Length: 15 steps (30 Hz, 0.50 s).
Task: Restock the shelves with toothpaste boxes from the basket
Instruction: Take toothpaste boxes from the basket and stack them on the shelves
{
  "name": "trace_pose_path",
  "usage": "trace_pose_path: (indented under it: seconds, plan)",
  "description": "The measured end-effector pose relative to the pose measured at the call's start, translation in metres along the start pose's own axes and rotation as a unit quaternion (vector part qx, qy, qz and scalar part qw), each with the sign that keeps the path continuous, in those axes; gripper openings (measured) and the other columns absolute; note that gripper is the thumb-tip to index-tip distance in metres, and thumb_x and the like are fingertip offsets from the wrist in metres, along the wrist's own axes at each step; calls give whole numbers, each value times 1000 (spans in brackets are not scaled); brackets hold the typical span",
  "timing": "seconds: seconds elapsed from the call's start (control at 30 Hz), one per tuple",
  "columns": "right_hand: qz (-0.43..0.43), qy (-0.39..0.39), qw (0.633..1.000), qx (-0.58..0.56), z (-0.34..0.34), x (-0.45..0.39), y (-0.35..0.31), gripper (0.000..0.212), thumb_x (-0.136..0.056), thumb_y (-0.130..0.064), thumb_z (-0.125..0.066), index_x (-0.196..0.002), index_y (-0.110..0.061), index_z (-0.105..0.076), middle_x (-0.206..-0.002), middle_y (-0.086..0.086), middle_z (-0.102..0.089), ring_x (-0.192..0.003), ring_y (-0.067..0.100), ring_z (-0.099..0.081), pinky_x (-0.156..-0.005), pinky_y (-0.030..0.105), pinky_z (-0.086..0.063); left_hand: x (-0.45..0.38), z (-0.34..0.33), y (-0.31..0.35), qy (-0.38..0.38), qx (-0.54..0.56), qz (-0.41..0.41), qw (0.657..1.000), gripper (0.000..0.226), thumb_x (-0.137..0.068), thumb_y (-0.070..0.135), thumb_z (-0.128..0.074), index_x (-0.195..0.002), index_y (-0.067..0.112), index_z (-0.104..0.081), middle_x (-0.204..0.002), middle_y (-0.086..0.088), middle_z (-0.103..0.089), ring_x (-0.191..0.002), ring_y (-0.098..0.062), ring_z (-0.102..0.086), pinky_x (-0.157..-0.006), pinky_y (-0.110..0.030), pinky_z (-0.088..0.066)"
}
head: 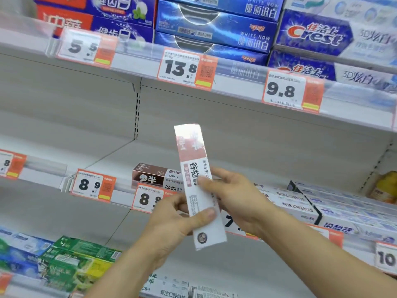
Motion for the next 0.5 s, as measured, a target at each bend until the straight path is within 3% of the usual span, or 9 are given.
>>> trace_pose_path:
  seconds: [0.1, 0.17, 0.23, 0.3, 0.37, 0.43, 0.5]
  plan:
    - [-22, -21, 999, 43, -2, -6, -6, 44, -88, -7, -72, -129, -22, -64, -105, 5, -77, -94, 28, -75, -83, 42, -61, 1, -7, 4, 5, -8, -17, 1000, 47, -63, 37, -81, -103, 15, -73, -95, -4, -78, -89, -23, -75, -77, -35, -62]
    - [-13, -20, 999, 30, -1, -12, -20, 47, -85, -3, -75, -127, -22, -65, -104, 7, -77, -92, 28, -75, -78, 40, -61, -2, -3, 14, -8, -84, -68, 994, 40, -76, 46, -71, -106, 18, -72, -96, 8, -77, -92, -8, -72, -82, -24, -58]
    - [28, -2, 998, 51, 0, -25, -38, 51, -80, 0, -78, -126, -20, -67, -102, 8, -77, -88, 26, -75, -73, 36, -61, -17, 11, 17, 58, -166, -118, 977, 34, -88, 48, -64, -110, 23, -68, -98, 12, -74, -90, 4, -66, -80, -14, -50]
    - [116, 38, 976, 183, 2, -46, -56, 60, -74, -3, -85, -128, -21, -66, -102, 3, -77, -87, 18, -74, -80, 34, -61, -32, 35, 19, 191, -215, -146, 947, 30, -90, 41, -67, -115, 25, -63, -105, 10, -68, -98, -1, -62, -88, -23, -50]
    - [192, 68, 914, 351, 0, -68, -69, 68, -69, -9, -88, -131, -25, -65, -108, -7, -75, -93, 8, -71, -91, 29, -57, -44, 59, 17, 287, -274, -170, 902, 37, -89, 32, -69, -121, 17, -59, -117, -1, -61, -113, -17, -55, -98, -34, -44]
    - [211, 71, 864, 452, -1, -91, -75, 68, -71, -12, -84, -134, -28, -63, -117, -9, -72, -99, 5, -68, -90, 19, -51, -55, 79, 13, 309, -345, -163, 871, 50, -90, 31, -68, -132, 10, -51, -129, -9, -54, -123, -25, -45, -104, -38, -37]
    - [192, 51, 853, 482, -2, -112, -73, 64, -74, -12, -85, -132, -27, -64, -124, -6, -69, -102, 7, -65, -89, 15, -46, -65, 93, 9, 294, -371, -134, 870, 63, -92, 37, -66, -142, 8, -42, -137, -11, -52, -131, -28, -40, -109, -41, -34]
Point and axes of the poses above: each hand's wrist, its own x-axis away from the middle knuckle, its own z-axis out of the back of the hand, y = z × x, the point moved 2 cm from there along -x, towards the middle knuckle
